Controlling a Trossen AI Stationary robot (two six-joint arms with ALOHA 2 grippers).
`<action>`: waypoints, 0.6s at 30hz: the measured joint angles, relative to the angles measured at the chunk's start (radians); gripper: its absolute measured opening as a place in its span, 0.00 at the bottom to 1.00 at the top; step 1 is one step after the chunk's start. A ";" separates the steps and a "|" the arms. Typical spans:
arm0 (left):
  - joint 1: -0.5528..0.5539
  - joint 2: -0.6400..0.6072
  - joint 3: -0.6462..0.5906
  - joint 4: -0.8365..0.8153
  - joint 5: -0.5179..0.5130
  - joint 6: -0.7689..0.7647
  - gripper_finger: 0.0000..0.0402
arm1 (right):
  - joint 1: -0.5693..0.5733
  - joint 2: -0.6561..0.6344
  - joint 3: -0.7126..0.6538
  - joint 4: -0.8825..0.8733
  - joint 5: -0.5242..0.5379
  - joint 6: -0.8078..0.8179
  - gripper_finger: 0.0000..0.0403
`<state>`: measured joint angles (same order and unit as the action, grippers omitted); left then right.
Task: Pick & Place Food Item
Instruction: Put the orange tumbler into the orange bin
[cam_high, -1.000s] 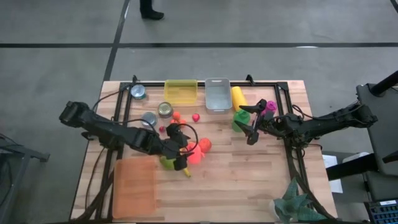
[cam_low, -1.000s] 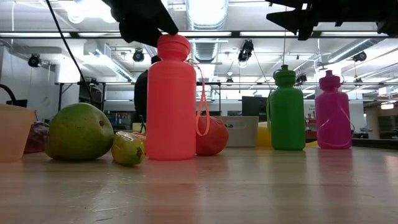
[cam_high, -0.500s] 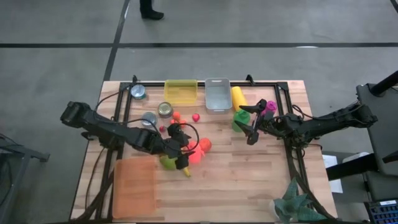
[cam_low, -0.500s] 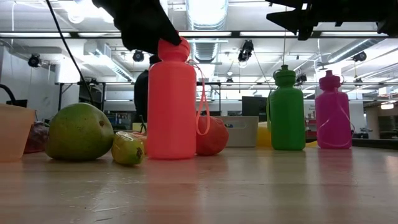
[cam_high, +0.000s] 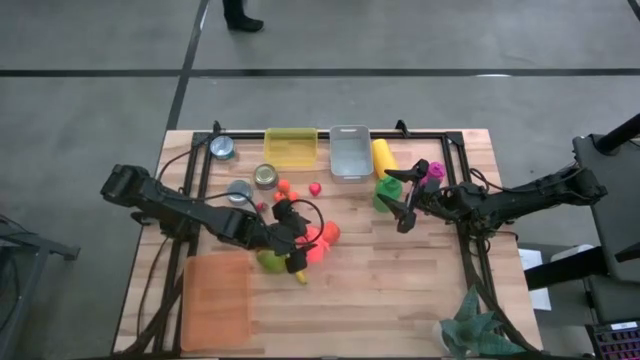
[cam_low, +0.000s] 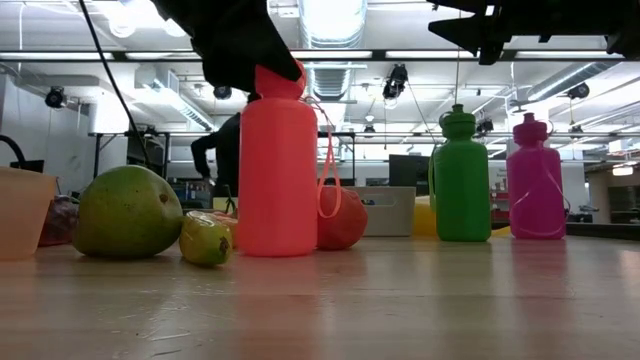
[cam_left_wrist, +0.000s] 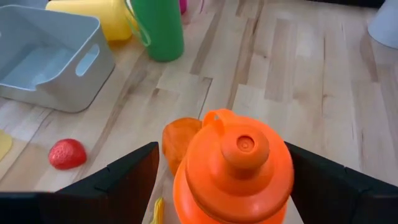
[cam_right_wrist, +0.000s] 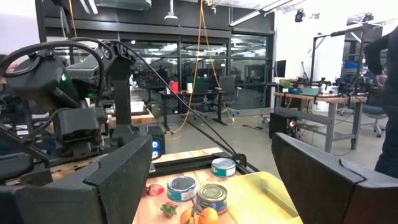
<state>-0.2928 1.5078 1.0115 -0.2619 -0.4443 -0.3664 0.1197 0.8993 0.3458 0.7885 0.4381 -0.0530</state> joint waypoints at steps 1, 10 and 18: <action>0.000 0.000 0.000 0.000 0.000 0.000 0.82 | 0.000 0.000 0.000 0.000 0.000 -0.002 0.81; 0.000 0.000 0.000 0.007 0.000 0.003 0.75 | 0.000 0.000 0.000 0.000 0.000 -0.001 0.81; 0.000 -0.001 0.000 0.007 0.000 0.003 0.53 | 0.000 0.000 0.000 0.000 0.000 0.000 0.81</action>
<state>-0.2928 1.5070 1.0115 -0.2546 -0.4442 -0.3634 0.1200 0.8993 0.3458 0.7883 0.4381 -0.0533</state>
